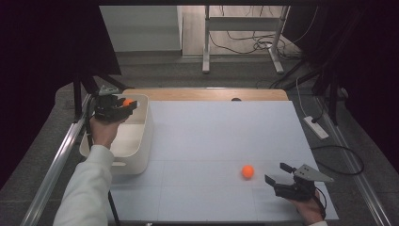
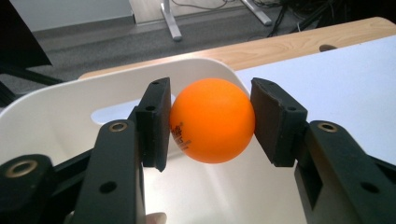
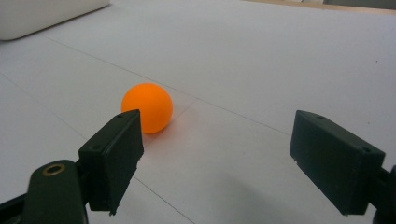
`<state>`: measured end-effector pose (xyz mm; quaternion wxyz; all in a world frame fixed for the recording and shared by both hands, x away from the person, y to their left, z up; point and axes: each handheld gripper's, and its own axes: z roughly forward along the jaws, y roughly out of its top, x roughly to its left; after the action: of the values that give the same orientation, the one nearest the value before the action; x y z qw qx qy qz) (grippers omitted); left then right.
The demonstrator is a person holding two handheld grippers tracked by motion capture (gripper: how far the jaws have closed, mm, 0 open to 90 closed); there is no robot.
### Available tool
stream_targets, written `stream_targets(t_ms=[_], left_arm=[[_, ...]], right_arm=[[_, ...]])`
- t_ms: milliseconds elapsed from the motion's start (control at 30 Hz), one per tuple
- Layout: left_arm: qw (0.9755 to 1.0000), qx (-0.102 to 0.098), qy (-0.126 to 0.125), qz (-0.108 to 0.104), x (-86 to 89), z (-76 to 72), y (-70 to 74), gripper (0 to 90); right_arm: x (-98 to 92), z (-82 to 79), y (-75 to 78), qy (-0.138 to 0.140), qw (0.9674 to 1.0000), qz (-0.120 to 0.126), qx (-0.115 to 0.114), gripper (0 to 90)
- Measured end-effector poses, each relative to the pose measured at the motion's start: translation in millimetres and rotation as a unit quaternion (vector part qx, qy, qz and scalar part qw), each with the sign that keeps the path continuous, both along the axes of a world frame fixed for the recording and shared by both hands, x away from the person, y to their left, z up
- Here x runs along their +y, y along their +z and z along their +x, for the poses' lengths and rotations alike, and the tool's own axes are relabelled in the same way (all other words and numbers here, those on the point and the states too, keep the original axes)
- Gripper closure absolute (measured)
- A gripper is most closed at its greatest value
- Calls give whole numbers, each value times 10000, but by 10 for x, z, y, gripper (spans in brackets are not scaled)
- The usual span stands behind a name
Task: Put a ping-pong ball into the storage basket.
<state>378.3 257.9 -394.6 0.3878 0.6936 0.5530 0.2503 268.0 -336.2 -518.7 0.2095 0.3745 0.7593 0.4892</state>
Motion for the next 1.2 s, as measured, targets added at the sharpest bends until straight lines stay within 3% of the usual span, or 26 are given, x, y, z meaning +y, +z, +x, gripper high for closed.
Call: stream_targets(t_ms=[667, 1200], left_arm=[[9990, 435, -53, 65, -14, 74, -112, 502], [9993, 368, 17, 50, 30, 38, -90, 502]], right_arm=[[-5, 3, 0, 3, 10000, -10, -19, 173], [-1, 3, -1, 8, 10000, -31, -13, 173]])
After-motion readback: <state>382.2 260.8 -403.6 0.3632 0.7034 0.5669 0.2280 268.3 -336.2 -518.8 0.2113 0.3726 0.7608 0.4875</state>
